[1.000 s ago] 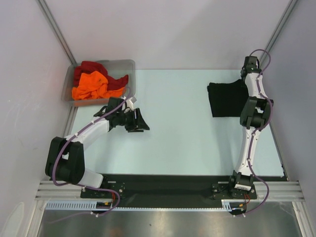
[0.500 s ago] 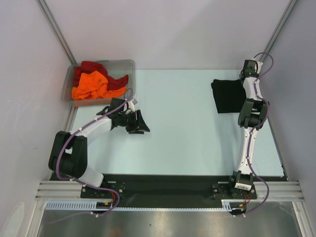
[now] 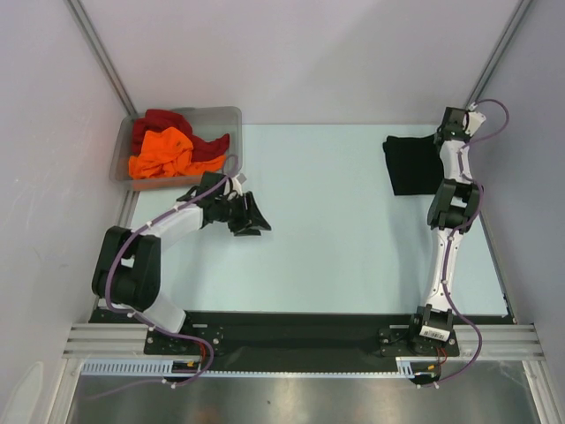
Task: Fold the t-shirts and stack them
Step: Neatly place the folded tshirt to the corner
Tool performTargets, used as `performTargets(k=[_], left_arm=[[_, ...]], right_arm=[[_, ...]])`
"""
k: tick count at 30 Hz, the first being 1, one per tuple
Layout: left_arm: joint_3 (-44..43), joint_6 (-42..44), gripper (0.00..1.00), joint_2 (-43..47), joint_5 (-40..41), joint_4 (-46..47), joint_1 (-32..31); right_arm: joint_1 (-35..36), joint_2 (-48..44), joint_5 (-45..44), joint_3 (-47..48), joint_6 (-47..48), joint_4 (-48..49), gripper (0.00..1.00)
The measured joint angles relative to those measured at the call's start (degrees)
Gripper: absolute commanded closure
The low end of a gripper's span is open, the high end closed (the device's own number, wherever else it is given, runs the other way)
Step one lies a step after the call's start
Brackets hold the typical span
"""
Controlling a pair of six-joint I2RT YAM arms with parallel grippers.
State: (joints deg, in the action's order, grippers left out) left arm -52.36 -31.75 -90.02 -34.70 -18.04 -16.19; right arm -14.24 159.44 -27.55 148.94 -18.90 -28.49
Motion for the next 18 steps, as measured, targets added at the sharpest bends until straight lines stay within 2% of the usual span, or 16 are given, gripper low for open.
performTargets(k=[18], left_arm=[[-1.18, -4.81, 0.49, -1.57, 1.75, 2.47, -3.74]], right_arm=[[0.42, 3.43, 1.05, 2.47, -13.05, 7.93, 1.0]])
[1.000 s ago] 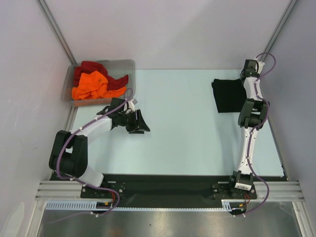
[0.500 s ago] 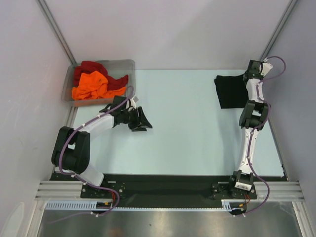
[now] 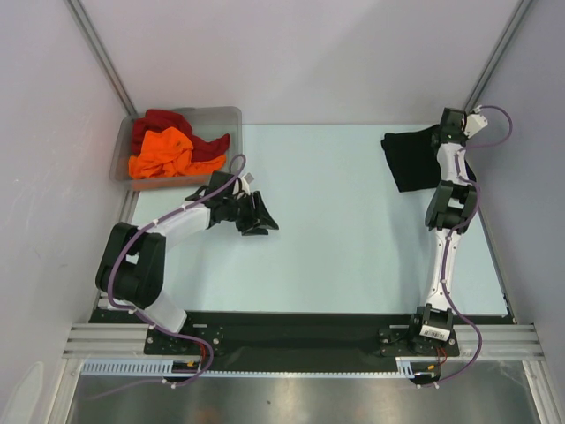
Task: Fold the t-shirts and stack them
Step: Neatly place the folded tshirt to the corner
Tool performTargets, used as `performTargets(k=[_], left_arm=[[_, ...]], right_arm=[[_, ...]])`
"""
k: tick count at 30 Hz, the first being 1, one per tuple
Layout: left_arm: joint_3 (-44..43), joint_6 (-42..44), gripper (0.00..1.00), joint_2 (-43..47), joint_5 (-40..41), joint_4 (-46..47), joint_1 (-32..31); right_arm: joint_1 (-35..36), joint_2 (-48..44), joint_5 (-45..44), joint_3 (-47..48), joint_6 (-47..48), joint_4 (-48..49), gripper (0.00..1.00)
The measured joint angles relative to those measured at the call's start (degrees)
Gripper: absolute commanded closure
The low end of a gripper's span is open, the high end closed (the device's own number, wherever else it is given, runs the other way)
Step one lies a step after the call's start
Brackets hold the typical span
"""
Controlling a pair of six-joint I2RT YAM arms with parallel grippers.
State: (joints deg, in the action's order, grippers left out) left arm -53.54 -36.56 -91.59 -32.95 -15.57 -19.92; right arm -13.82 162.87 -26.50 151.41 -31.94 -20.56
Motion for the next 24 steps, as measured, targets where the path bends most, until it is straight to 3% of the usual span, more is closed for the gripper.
performTargets(k=[7, 8, 9, 14, 18, 24], left_arm=[[-0.04, -0.85, 0.49, 0.0, 0.48, 0.07, -0.22], [-0.04, -0.96, 0.49, 0.0, 0.48, 0.07, -0.22], [-0.04, -1.01, 0.49, 0.0, 0.48, 0.07, -0.22], [-0.9, -1.07, 0.49, -0.15, 0.48, 0.02, -0.7], [-2.23, -1.05, 0.49, -0.15, 0.44, -0.24, -1.29], [-4.59, -0.94, 0.49, 0.5, 0.46, -2.67, -1.36]], right_arm=[[0.02, 0.55, 0.57, 0.02, -1.68, 2.01, 1.0], [-0.02, 0.55, 0.79, 0.02, -1.55, 2.1, 0.95], [-0.04, 0.57, 0.96, 0.02, -1.31, 2.21, 0.8], [-0.42, 0.55, 2.12, 0.0, 0.9, 3.32, 0.58], [-0.7, 0.55, 3.3, 0.0, 3.54, 4.17, 0.34], [-0.55, -2.45, 3.32, -2.25, 10.84, 1.44, 0.15]])
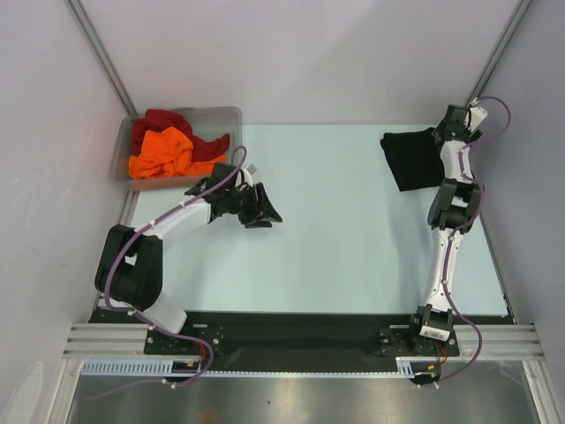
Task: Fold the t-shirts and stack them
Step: Neatly place the folded tshirt to the corner
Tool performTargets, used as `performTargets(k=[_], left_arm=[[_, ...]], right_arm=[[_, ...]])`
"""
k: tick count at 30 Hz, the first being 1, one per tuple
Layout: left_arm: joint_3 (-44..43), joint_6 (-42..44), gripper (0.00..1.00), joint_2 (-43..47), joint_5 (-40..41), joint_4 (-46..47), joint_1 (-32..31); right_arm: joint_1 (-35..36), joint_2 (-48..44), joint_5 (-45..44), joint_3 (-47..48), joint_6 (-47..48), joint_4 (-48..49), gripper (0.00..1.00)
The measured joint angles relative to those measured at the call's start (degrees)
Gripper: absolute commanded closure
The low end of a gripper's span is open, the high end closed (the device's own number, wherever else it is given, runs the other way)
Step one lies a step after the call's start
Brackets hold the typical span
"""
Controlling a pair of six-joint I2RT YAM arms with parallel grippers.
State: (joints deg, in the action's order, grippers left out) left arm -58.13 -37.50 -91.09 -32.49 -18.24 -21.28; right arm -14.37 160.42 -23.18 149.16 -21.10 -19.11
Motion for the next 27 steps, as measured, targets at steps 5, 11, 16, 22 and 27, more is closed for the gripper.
performTargets(k=[5, 11, 16, 22, 27], left_arm=[[-2.78, 0.48, 0.48, 2.56, 0.0, -3.23, -0.04], [-5.79, 1.42, 0.47, 5.57, -0.44, -5.27, -0.04], [-5.97, 1.51, 0.47, 6.58, -0.79, -5.51, -0.04], [-5.97, 1.49, 0.47, 7.06, -0.98, -5.42, -0.04], [-5.95, 1.49, 0.47, 7.1, -1.29, -5.03, -0.04]], right_arm=[[1.2, -9.01, -1.05, -6.69, 6.36, -6.99, 0.06], [3.43, -22.1, 0.37, -13.73, 9.97, -15.93, 0.09], [4.85, -34.25, 5.22, -31.3, 11.19, -18.14, 0.14], [4.28, -42.07, 9.29, -51.76, 12.02, -19.78, 0.14], [3.21, -44.35, 11.08, -60.94, 12.85, -19.87, 0.17]])
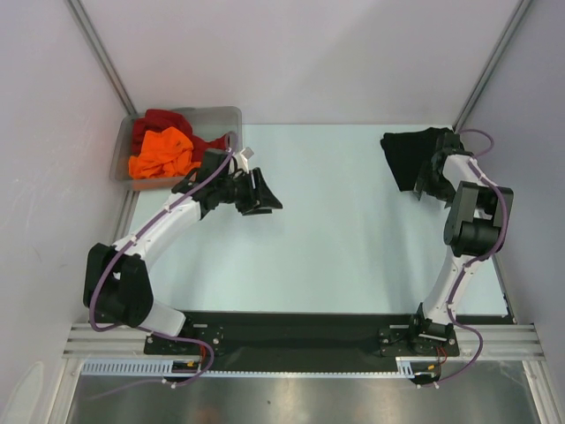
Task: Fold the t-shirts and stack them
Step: Neatly place the folded tshirt to the corner
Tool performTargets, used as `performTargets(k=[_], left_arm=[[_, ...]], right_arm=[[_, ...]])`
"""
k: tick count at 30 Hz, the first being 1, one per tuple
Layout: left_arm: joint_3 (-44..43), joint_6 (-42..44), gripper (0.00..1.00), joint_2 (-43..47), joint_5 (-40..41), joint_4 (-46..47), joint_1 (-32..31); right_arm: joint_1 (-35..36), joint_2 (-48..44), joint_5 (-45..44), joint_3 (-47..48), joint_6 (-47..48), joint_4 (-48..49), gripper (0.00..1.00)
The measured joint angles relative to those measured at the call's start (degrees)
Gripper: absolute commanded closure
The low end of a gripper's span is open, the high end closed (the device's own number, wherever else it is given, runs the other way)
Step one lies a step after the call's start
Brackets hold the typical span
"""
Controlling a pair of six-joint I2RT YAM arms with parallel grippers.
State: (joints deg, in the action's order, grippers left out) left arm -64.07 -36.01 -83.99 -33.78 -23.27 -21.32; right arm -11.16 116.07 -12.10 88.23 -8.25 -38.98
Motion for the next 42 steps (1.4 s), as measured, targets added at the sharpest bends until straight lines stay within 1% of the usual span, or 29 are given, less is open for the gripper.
performTargets(k=[9, 16, 30, 37, 39, 42], left_arm=[[0.0, 0.13, 0.47, 0.2, -0.04, -0.85, 0.0], [0.0, 0.59, 0.47, 0.57, 0.0, -2.03, 0.0], [-0.59, 1.09, 0.47, 0.35, 0.04, -3.23, 0.0], [-1.73, 1.05, 0.47, -1.01, 0.0, -3.04, 0.0], [-1.73, 1.01, 0.46, -1.09, 0.0, -3.04, 0.0], [-1.51, 0.33, 0.45, -1.09, -0.28, -2.1, 0.0]], right_arm=[[0.74, 1.4, 1.01, -0.61, 1.7, 4.81, 0.16], [1.03, 8.68, 0.59, 7.23, 3.19, 6.8, 0.15], [1.36, 15.65, 1.27, 17.68, 6.95, 8.37, 0.15], [1.77, 15.04, 1.11, 16.98, 6.43, 8.41, 0.12], [2.08, 13.27, 0.57, 14.47, 5.22, 7.58, 0.1], [3.02, 7.26, 0.66, 7.04, 2.71, 5.03, 0.08]])
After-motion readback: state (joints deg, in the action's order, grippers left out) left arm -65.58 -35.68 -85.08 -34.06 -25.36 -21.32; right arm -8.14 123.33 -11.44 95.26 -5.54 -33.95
